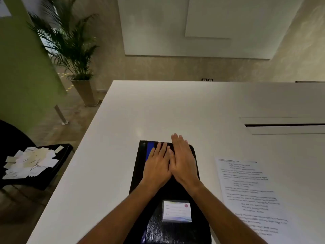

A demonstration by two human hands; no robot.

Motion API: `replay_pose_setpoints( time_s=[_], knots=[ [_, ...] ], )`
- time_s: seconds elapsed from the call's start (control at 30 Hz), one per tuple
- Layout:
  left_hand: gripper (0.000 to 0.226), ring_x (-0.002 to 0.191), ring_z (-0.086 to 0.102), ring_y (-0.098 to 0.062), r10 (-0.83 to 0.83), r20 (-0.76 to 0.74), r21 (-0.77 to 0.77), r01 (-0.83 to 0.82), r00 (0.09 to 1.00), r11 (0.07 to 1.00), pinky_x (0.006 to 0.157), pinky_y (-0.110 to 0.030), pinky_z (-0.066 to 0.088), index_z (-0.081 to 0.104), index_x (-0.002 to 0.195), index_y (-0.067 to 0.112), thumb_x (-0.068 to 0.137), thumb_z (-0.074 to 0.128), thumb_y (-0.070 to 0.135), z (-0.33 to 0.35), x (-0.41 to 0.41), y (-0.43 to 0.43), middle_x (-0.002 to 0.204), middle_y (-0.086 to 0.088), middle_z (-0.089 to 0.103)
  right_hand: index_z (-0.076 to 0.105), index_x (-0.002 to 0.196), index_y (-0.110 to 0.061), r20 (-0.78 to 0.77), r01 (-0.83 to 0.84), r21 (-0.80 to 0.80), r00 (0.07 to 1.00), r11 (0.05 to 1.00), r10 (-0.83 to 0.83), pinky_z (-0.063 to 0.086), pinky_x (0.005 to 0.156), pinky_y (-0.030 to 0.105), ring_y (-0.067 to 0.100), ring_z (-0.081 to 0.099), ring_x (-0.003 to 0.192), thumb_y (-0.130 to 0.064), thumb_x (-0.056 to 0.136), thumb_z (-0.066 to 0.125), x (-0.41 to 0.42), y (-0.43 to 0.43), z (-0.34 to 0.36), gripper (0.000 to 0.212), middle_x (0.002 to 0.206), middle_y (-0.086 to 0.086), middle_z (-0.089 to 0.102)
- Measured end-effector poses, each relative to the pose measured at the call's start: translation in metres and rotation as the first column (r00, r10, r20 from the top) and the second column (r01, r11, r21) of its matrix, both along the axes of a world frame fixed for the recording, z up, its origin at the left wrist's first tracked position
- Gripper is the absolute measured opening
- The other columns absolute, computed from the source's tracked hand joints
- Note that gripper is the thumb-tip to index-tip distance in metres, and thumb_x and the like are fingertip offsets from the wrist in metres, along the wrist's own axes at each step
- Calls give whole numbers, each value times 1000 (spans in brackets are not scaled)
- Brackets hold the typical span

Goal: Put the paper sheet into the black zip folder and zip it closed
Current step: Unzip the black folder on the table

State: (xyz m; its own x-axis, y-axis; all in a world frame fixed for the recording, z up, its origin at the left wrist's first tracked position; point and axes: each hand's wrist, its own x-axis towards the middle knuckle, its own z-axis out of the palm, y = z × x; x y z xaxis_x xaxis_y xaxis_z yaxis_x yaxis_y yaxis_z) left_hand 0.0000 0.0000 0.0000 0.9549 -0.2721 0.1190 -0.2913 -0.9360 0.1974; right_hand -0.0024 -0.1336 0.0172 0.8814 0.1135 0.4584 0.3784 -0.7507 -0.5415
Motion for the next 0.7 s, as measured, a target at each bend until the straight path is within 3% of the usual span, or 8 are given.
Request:
replay_pose_setpoints(
  time_s=[0.17,0.33,0.5,0.6,0.7],
  knots=[
    [69,170,6,-31,55,-29,0,-56,998,998,138,-51,16,14,172,7,115,26,44,-14,3,-3,182,-15,14,38,171,-13,-90,2,-18,996,1000,-4,27,137,44,18,33,166,-29,116,47,2,1,-13,58,175,3,44],
    [81,170,2,-32,145,-36,70,-142,989,987,138,-51,12,17,172,7,106,-2,48,-17,-2,0,182,-14,11,41,168,-11,-126,3,-16,992,1000,-5,30,136,46,21,42,162,-25,114,54,6,3,-25,58,171,6,50],
    [73,170,4,-32,254,-30,52,-252,967,966,138,-52,10,25,172,10,112,15,51,-14,9,8,182,-14,13,56,158,-11,-191,38,9,981,999,-36,40,130,43,23,50,154,-24,111,59,10,2,-33,49,161,7,60],
    [77,171,1,-30,263,-48,56,-261,963,964,138,-51,8,21,173,10,113,19,58,-18,14,18,183,-15,10,70,142,-9,-146,32,-126,988,992,-50,49,119,45,28,64,138,-20,107,64,17,2,-34,37,142,8,72],
    [78,170,4,-31,258,-10,40,-258,966,965,138,-53,12,25,172,9,111,16,58,-24,13,19,182,-16,13,78,125,-14,-111,38,-243,992,969,-67,56,95,45,25,69,111,-19,104,62,35,5,-28,27,124,3,75]
  ],
)
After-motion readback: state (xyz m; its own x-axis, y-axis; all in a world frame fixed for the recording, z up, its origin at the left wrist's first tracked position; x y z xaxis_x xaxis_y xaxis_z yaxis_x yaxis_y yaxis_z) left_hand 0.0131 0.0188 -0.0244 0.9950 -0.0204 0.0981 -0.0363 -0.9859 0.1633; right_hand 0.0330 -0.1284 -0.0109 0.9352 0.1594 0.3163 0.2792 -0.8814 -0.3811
